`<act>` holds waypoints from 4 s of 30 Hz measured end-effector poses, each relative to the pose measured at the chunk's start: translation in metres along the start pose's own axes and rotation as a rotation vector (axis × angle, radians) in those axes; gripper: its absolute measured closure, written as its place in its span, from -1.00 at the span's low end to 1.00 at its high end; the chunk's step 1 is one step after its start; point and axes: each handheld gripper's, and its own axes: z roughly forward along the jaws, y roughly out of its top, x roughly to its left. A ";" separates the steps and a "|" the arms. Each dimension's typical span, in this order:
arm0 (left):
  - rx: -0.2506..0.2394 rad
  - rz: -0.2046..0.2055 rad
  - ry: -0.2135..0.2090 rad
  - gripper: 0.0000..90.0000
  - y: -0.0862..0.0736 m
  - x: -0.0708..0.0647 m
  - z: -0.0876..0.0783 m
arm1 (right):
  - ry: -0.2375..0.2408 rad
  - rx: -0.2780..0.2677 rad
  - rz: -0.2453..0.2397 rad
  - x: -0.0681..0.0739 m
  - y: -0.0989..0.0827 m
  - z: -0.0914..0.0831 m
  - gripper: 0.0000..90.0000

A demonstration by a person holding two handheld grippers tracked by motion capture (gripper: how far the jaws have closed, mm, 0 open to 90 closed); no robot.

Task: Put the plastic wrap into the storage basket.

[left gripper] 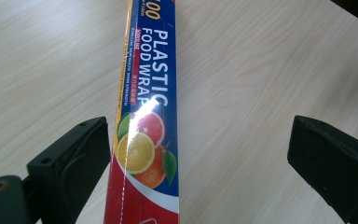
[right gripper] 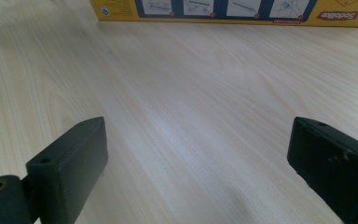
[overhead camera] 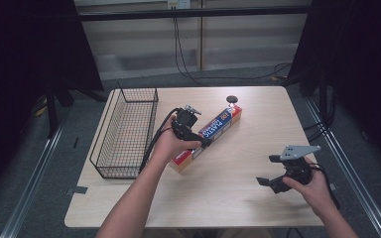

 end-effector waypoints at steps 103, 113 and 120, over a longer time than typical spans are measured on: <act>0.294 -0.044 0.170 -0.08 0.018 0.012 0.097 | 0.014 -0.046 0.029 -0.009 -0.004 -0.008 -0.90; 0.330 -0.069 0.153 -0.06 0.019 0.013 0.076 | 0.017 -0.054 0.029 -0.010 -0.003 -0.009 -0.90; 0.329 -0.100 0.157 -0.05 0.021 0.017 0.053 | 0.025 -0.064 0.032 -0.009 -0.001 -0.009 -0.90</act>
